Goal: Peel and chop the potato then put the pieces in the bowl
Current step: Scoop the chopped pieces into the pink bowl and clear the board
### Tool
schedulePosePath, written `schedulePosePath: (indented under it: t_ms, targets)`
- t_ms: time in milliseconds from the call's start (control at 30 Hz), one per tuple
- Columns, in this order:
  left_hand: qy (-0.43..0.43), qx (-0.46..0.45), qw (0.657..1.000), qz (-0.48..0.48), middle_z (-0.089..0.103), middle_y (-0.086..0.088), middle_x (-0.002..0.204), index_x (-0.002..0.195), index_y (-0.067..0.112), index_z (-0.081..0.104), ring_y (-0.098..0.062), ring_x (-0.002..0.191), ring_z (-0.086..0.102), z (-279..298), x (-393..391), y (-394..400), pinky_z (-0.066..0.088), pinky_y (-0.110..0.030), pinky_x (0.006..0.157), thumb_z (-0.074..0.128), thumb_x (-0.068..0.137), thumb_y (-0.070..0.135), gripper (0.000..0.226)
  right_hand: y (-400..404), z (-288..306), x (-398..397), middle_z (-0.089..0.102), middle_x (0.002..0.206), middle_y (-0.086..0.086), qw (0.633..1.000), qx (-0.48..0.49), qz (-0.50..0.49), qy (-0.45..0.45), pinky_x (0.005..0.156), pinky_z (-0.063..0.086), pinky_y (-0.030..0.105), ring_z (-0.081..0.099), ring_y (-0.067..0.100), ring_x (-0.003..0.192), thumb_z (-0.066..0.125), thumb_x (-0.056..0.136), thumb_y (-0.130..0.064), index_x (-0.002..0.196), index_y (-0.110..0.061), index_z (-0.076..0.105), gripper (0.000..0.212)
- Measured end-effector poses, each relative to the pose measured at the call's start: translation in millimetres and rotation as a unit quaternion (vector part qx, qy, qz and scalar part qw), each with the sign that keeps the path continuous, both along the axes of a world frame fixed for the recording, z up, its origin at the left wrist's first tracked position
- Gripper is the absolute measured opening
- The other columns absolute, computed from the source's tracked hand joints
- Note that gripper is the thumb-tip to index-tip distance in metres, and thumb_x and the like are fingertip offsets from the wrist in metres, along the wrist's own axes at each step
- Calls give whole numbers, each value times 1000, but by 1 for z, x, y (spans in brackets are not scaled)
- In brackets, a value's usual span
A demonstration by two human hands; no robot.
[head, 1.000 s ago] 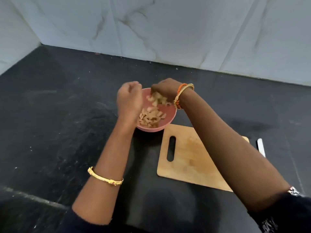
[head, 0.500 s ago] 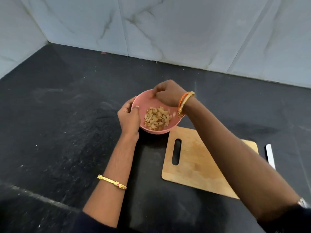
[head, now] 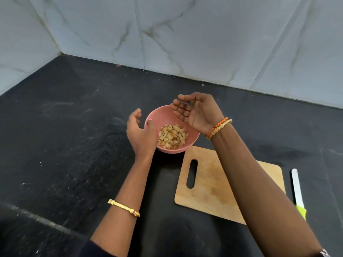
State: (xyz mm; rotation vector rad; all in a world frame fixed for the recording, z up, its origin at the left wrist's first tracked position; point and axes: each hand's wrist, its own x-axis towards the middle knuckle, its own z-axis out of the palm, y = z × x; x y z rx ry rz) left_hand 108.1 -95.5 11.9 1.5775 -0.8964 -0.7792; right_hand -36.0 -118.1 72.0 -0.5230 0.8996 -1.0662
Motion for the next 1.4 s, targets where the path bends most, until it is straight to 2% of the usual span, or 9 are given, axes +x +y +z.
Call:
schedulePosePath:
  t_ms: [100, 200, 300, 467, 567, 733, 900, 1033, 1400]
  targets:
    - [-101, -145, 984, 15, 51, 4, 125, 126, 16, 49, -9, 113, 49, 18, -12, 21, 42, -22, 93, 54, 84, 11, 43, 32, 2, -33, 67, 92, 10, 976, -87, -47, 194, 84, 52, 29, 65, 18, 87, 39, 96, -7, 88, -6, 65, 27]
    - [-92, -250, 963, -31, 55, 4, 112, 121, 8, 49, -13, 95, 57, 21, -39, 51, 49, -27, 80, 52, 85, 2, 37, 91, -18, -71, 68, 98, 1, 846, -136, -60, 513, 81, 46, 15, 61, 9, 90, 46, 94, -7, 93, -12, 70, 24]
    - [-72, -257, 954, -138, 58, -4, 103, 115, 10, 51, -13, 84, 58, 2, -74, 78, 49, -24, 71, 50, 84, -3, 33, 147, -56, -88, 64, 117, 0, 750, -128, -44, 647, 78, 35, 1, 56, 11, 107, 53, 89, -4, 108, -11, 67, 25]
    - [-97, -176, 940, -275, 59, 5, 107, 107, 12, 57, -9, 85, 58, -35, -108, 96, 46, -14, 69, 48, 86, 1, 25, 182, -93, -87, 41, 146, 8, 730, -140, 11, 669, 114, 25, 29, 38, 24, 135, 42, 87, -17, 133, -3, 50, 48]
    - [-85, -119, 948, -284, 60, 3, 108, 105, 12, 57, -8, 84, 57, -47, -115, 99, 45, -13, 71, 48, 85, 1, 25, 189, -104, -88, 36, 148, 14, 684, -169, 54, 708, 116, 15, 31, 30, 29, 139, 27, 86, -30, 138, -1, 44, 61]
    - [-118, -98, 949, -274, 59, 2, 103, 102, 12, 58, -12, 88, 58, -52, -116, 96, 47, -20, 75, 49, 86, 2, 21, 211, -103, -100, 41, 142, 22, 624, -180, 102, 754, 112, 30, 45, 39, 40, 132, 40, 84, -8, 137, 3, 44, 55]
    - [-157, -103, 943, -276, 59, 0, 100, 100, 12, 58, -9, 91, 55, -52, -119, 97, 43, -14, 77, 49, 86, 3, 19, 221, -93, -111, 26, 152, 10, 595, -166, 165, 769, 107, 12, 18, 25, 29, 140, 54, 85, 6, 147, -14, 31, 69]
    - [-165, -102, 942, -272, 58, 0, 100, 100, 11, 58, -6, 90, 52, -52, -120, 97, 39, -6, 75, 48, 87, 3, 18, 216, -89, -105, 52, 134, 14, 588, -164, 109, 784, 100, 36, 28, 48, 36, 118, 54, 91, 2, 130, -11, 58, 41]
    - [-124, -78, 949, -278, 60, 3, 99, 99, 16, 59, -10, 90, 57, -48, -119, 100, 46, -13, 72, 51, 85, 4, 20, 186, -70, -77, 58, 111, 9, 612, -117, 87, 778, 88, 47, 29, 56, 26, 100, 51, 93, -6, 108, -8, 70, 25]
